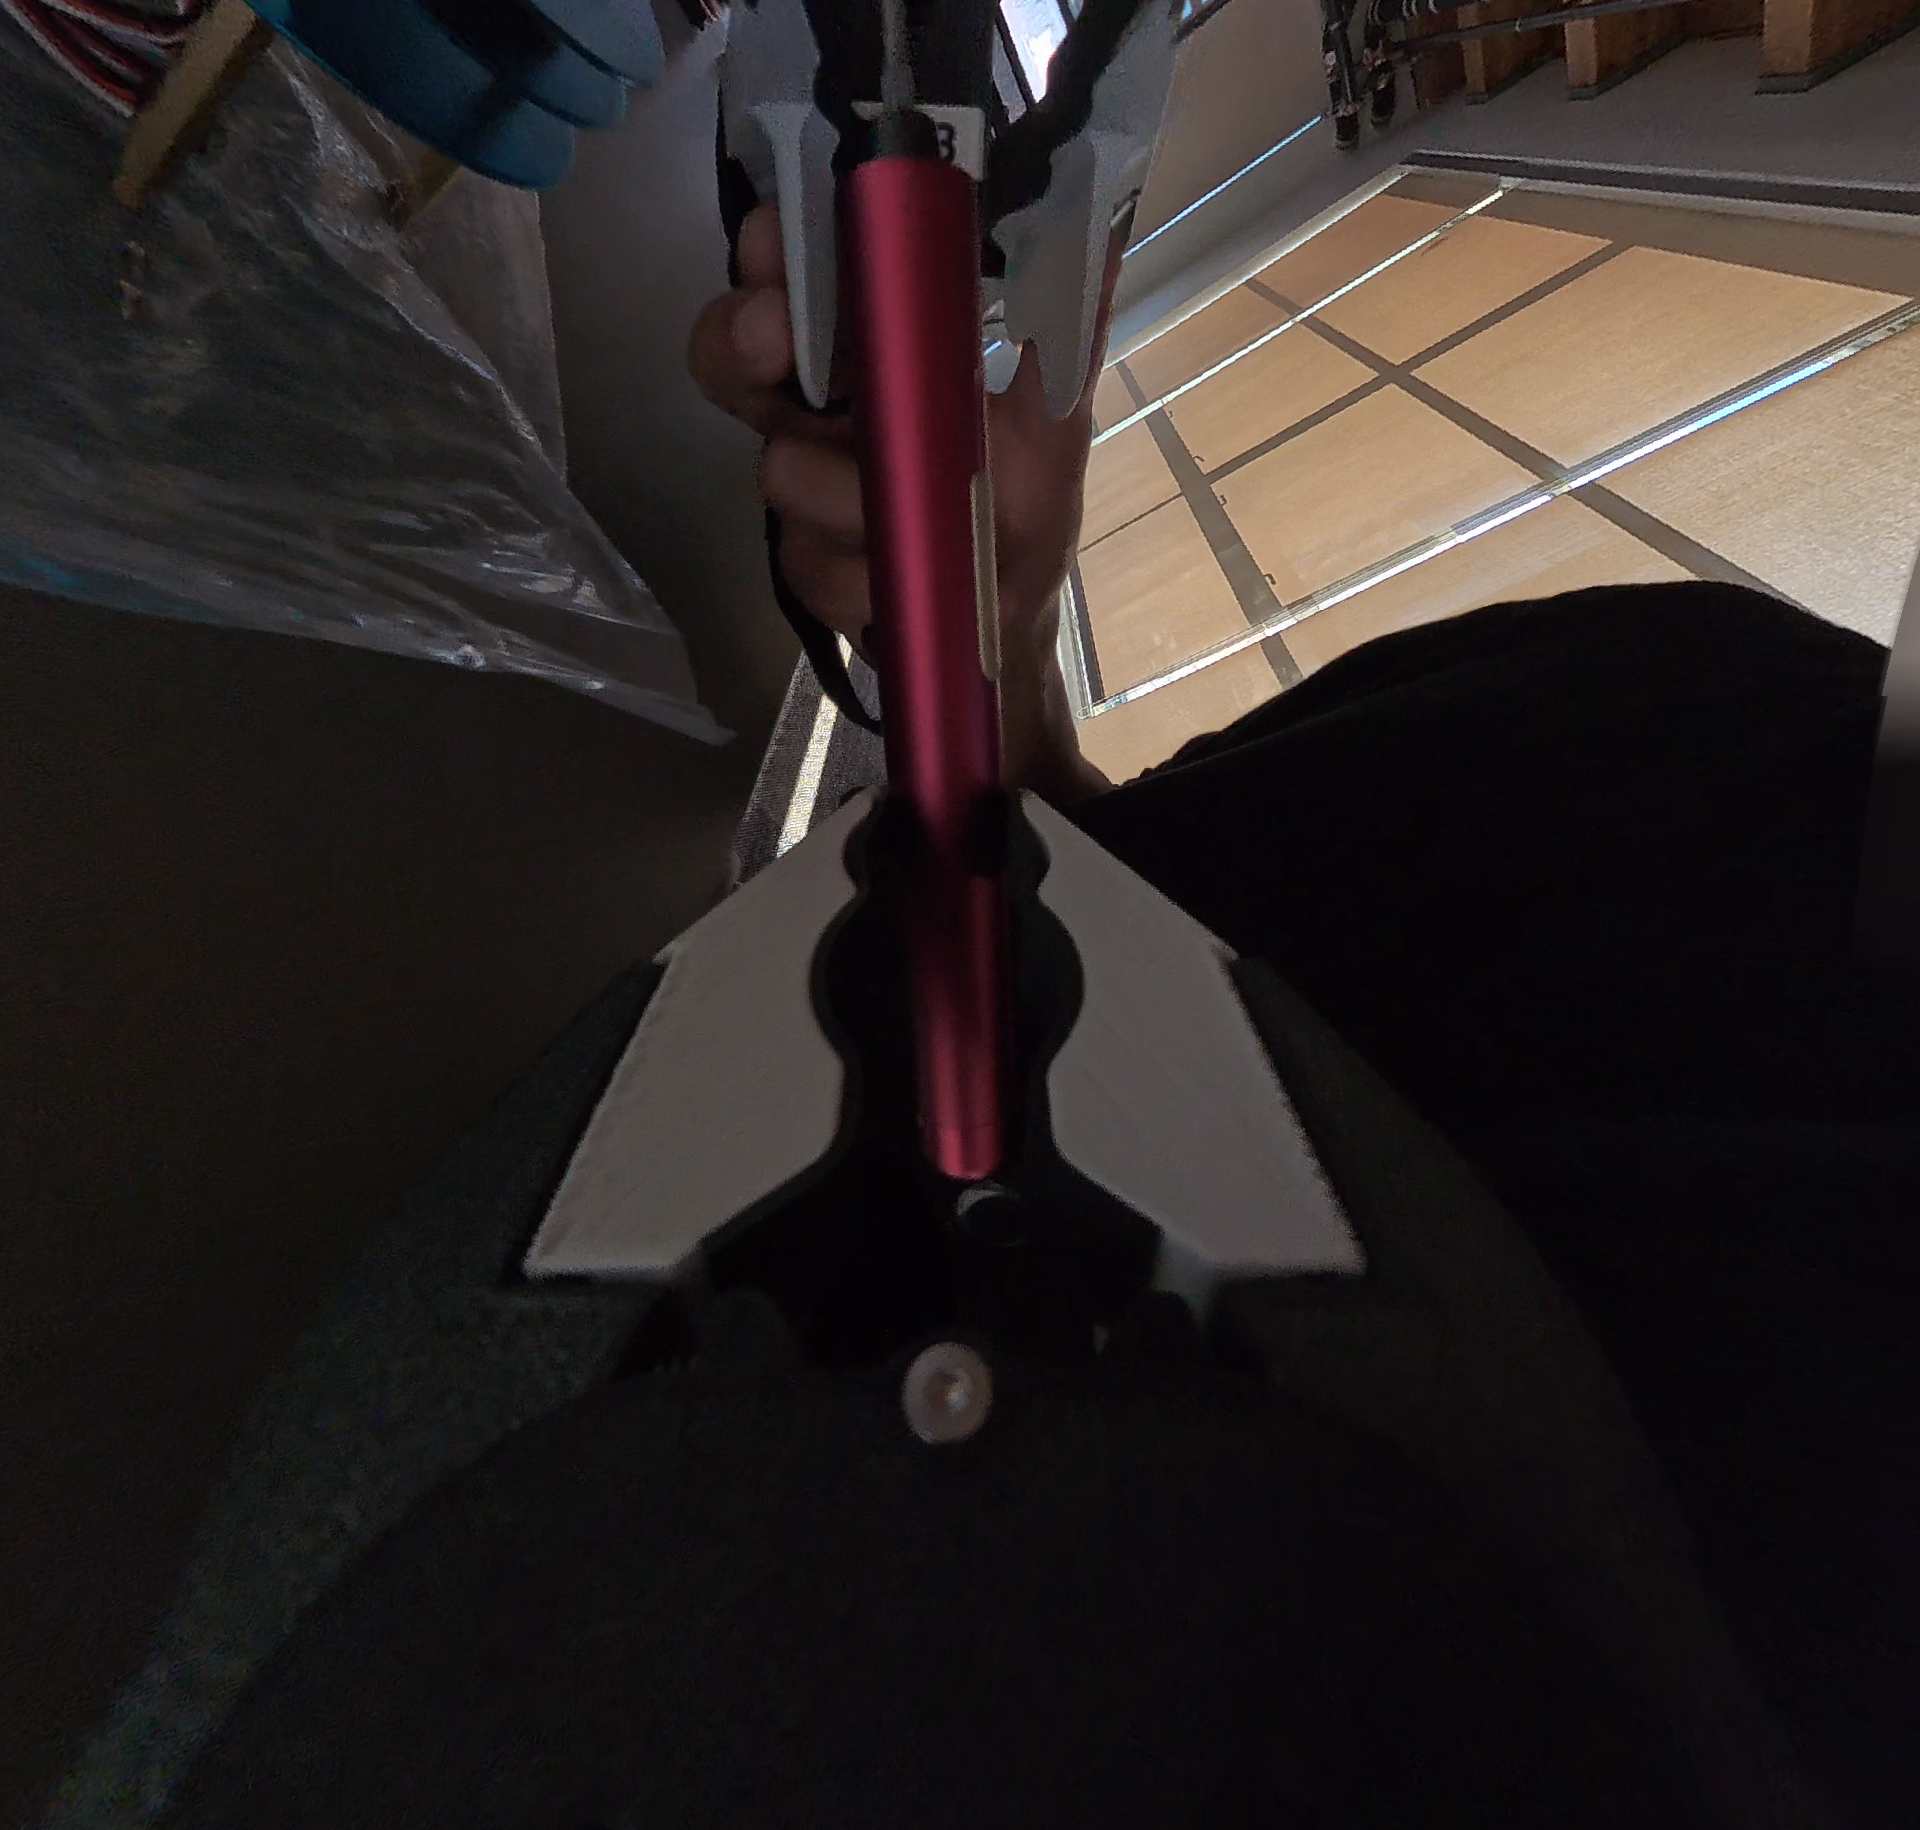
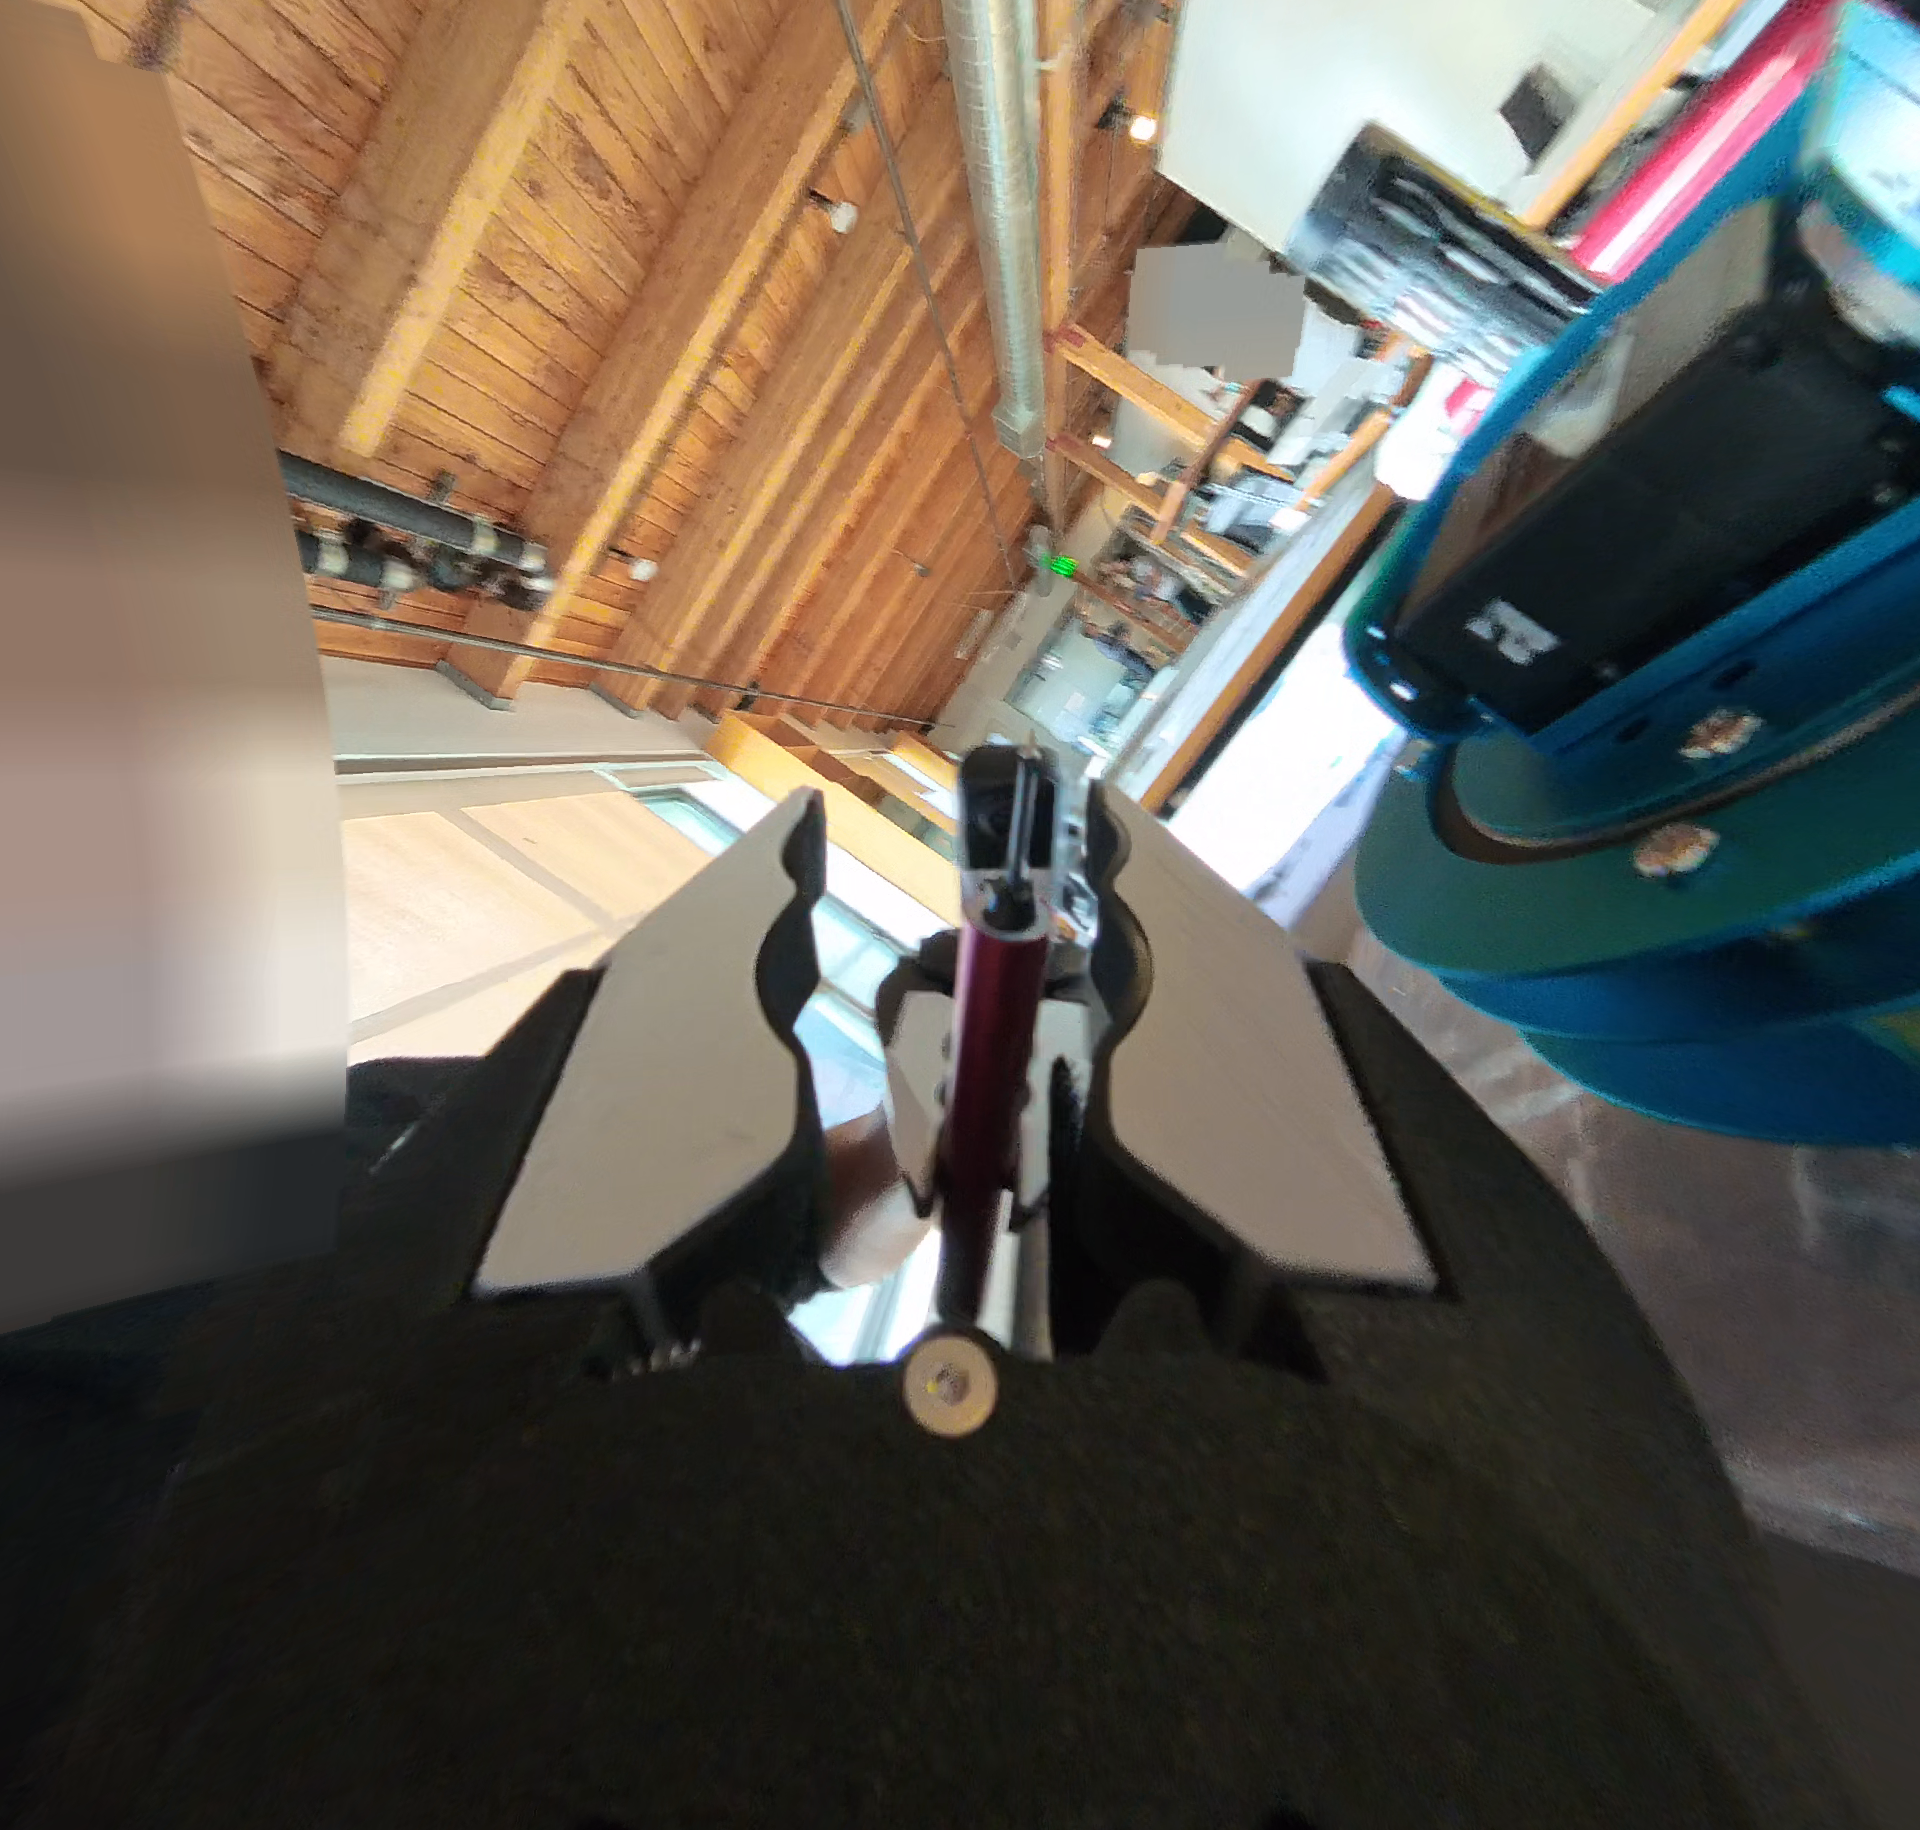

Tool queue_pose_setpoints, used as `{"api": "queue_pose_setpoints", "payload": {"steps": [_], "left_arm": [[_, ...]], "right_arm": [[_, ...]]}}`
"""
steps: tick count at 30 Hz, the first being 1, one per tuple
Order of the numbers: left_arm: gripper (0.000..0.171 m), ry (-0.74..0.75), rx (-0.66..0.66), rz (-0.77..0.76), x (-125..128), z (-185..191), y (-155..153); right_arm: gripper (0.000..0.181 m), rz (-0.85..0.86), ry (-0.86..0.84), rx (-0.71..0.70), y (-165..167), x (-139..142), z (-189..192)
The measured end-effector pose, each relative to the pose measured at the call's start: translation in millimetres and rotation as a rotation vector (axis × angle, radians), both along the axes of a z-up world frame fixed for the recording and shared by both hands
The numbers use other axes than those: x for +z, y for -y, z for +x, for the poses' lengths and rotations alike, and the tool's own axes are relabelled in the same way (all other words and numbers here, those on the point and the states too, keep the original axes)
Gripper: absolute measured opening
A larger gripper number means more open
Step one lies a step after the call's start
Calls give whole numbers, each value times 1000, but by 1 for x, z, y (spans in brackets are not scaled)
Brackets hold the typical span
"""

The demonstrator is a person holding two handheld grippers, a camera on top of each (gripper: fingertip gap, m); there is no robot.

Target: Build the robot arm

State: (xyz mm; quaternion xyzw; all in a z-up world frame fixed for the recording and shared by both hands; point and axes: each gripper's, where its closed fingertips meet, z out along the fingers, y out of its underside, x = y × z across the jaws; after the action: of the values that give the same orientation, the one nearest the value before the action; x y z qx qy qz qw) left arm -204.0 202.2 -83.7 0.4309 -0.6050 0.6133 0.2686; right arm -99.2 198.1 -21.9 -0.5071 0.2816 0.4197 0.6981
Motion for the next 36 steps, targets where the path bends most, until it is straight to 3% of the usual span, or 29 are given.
{"api": "queue_pose_setpoints", "payload": {"steps": [7,12,18,26,36], "left_arm": [[18,-38,-24,58,0,7,4],[19,-90,-60,132,-7,13,7],[19,-127,-9,112,-5,23,-2],[19,-151,29,0,-2,18,-13],[19,-147,14,34,-1,23,-14]], "right_arm": [[50,-311,90,-24,-25,-47,-29],[22,-226,-46,2,-33,-47,-39],[20,-177,-178,3,-36,-49,-29],[19,-182,-174,4,-45,-44,-19],[20,-169,-198,-1,-43,-45,-14]]}}
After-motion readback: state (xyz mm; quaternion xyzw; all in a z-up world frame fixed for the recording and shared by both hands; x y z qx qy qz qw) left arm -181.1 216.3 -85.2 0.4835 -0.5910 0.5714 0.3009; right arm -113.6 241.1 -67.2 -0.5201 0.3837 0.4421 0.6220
